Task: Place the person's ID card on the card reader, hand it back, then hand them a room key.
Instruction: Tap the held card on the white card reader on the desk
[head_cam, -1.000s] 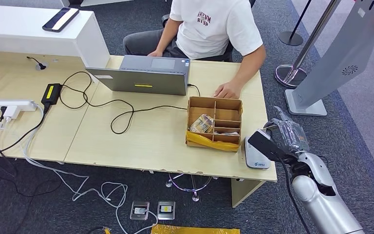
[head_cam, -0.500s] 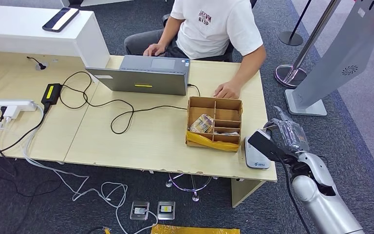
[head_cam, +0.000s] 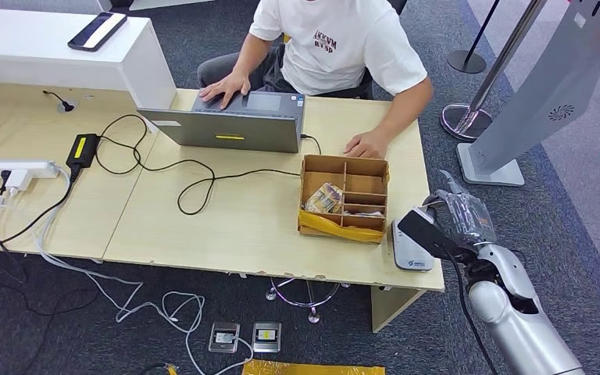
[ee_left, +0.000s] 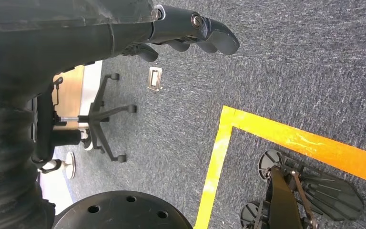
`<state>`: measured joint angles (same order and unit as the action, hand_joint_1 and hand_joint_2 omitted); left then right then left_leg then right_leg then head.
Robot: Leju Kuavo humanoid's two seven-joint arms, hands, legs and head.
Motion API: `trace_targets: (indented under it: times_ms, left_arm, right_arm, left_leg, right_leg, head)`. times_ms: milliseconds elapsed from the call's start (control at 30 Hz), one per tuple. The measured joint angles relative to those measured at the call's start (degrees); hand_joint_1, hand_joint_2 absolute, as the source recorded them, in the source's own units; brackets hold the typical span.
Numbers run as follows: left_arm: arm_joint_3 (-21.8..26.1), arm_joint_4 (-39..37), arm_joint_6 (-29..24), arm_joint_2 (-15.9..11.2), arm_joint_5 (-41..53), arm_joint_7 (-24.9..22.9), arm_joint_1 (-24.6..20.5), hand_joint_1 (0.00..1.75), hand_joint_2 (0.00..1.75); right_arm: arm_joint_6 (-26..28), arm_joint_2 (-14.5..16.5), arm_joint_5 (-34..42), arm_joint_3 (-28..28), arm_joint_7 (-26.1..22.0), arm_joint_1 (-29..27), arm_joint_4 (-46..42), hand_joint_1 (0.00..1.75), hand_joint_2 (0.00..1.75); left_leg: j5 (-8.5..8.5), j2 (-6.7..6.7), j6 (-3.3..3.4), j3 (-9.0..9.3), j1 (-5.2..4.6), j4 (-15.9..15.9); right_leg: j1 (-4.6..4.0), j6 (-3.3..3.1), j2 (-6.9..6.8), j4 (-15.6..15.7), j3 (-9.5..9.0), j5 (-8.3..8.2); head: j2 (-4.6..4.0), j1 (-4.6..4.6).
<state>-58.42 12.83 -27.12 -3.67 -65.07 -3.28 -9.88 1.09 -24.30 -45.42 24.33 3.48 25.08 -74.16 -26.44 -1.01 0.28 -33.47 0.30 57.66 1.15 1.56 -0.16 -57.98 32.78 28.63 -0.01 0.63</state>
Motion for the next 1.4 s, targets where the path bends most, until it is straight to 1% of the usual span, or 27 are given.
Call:
trace_targets:
  times_ms: [467, 600, 767, 933, 1133, 1400]
  left_arm:
    - [0.00, 0.00, -0.07, 0.00, -0.10, 0.00, 0.00, 0.00, 1.75]
    - [0.42, 0.00, -1.70, 0.16, -2.28, -0.52, 0.00, 0.00, 1.75]
    - [1.08, 0.00, -2.59, 0.39, -3.02, -0.77, 0.03, 0.00, 1.75]
    - [1.43, 0.00, -2.27, 0.45, -3.25, -0.77, 0.04, 0.00, 1.75]
    - [1.46, 0.00, -0.59, 0.21, -3.26, -0.89, 0.04, 0.00, 1.75]
    - [1.49, 0.00, -0.44, 0.16, -3.26, -0.94, 0.04, 0.00, 1.75]
  right_arm:
    - [-0.13, 0.01, 0.01, 0.00, 0.10, 0.00, 0.00, 1.75, 1.75]
    - [-1.25, 0.02, 0.17, -0.04, 1.52, -0.36, 0.51, 1.75, 1.75]
    - [0.41, 0.08, 0.14, -0.04, 0.22, -1.12, 3.20, 1.75, 1.75]
    - [0.48, 0.21, 0.13, -0.04, 0.16, -1.25, 4.66, 1.75, 1.75]
    - [0.46, 0.23, 0.08, -0.09, 0.64, -1.55, 5.53, 1.75, 1.75]
    - [0.46, 0.23, 0.07, -0.12, 0.69, -1.77, 5.77, 1.75, 1.75]
  left_leg:
    - [0.00, 0.00, 0.00, 0.00, 0.00, 0.00]
    - [0.00, 0.00, 0.00, 0.01, 0.00, 0.00]
    - [0.00, 0.00, 0.00, -0.01, 0.00, 0.00]
    - [0.00, 0.01, 0.00, 0.00, 0.00, 0.00]
    - [0.00, 0.01, 0.00, 0.00, 0.00, 0.00]
    - [0.00, 0.01, 0.00, 0.00, 0.00, 0.00]
  right_leg:
    - [0.00, 0.00, 0.00, 0.00, 0.00, 0.00]
    - [0.00, 0.00, 0.00, 0.00, 0.01, 0.00]
    - [0.00, 0.00, 0.01, 0.00, 0.01, 0.00]
    - [0.00, 0.00, 0.01, 0.00, 0.01, 0.00]
    - [0.00, 0.00, 0.01, 0.00, 0.01, 0.00]
    - [0.00, 0.00, 0.01, 0.00, 0.01, 0.00]
  head:
    - [0.00, 0.00]
    - [0.01, -0.01]
    - [0.00, -0.01]
    - [0.00, 0.00]
    - [-0.01, 0.00]
    - [-0.01, 0.00]
